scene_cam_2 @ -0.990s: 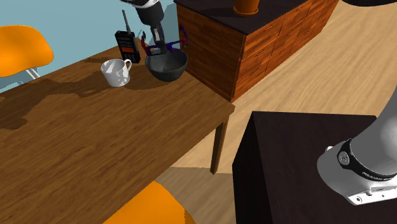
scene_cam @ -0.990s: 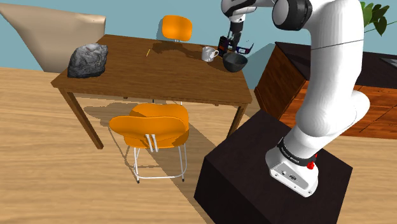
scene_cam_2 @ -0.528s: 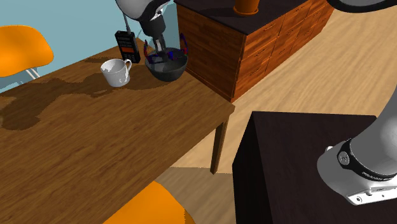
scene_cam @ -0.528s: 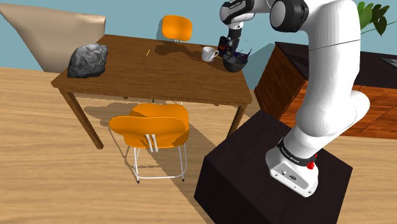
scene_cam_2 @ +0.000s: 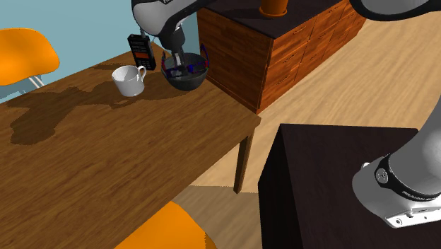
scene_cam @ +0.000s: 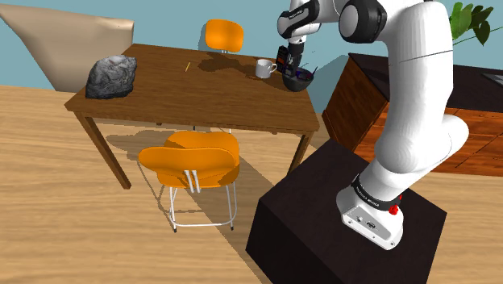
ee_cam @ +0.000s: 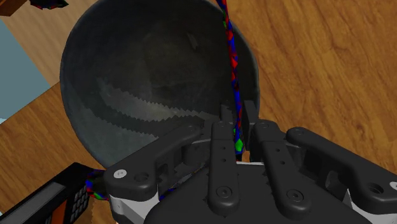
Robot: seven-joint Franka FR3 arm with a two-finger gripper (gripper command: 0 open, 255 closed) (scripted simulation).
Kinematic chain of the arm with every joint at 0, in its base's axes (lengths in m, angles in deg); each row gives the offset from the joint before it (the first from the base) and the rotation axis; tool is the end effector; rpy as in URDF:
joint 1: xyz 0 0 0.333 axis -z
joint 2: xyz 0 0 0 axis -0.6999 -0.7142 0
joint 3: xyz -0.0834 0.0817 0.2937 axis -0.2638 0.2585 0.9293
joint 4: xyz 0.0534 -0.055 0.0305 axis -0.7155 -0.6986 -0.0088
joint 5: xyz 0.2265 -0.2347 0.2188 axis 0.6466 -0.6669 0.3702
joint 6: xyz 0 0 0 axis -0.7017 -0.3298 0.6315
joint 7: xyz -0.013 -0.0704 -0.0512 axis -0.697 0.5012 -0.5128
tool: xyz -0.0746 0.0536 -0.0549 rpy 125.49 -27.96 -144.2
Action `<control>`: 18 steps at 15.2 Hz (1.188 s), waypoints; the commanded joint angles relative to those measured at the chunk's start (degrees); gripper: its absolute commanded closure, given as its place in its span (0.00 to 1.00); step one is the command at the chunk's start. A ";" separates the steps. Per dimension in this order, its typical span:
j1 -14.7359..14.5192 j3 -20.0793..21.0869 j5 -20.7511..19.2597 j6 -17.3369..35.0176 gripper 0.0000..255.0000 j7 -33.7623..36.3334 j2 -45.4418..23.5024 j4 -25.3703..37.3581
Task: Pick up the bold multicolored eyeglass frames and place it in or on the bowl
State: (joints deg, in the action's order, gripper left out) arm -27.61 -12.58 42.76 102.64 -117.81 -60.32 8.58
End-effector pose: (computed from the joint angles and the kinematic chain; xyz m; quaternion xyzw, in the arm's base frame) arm 0.6307 -0.3377 0.3050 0.9885 0.1239 -0.0720 0.0474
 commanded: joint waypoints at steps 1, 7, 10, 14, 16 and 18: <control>0.00 0.00 0.00 0.08 1.00 0.00 0.01 -0.06; 0.00 0.00 0.00 0.08 0.00 0.00 0.00 -0.06; 0.00 0.00 0.00 0.08 0.00 0.00 0.00 -0.06; -0.49 -0.14 -0.28 -6.09 0.00 0.14 1.99 4.11; -0.49 -0.14 -0.28 -6.09 0.00 0.14 2.00 4.10; -0.49 -0.14 -0.28 -6.09 0.00 0.14 1.99 4.11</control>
State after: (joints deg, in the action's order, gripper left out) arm -28.08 -12.71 42.49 96.64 -117.67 -58.45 12.75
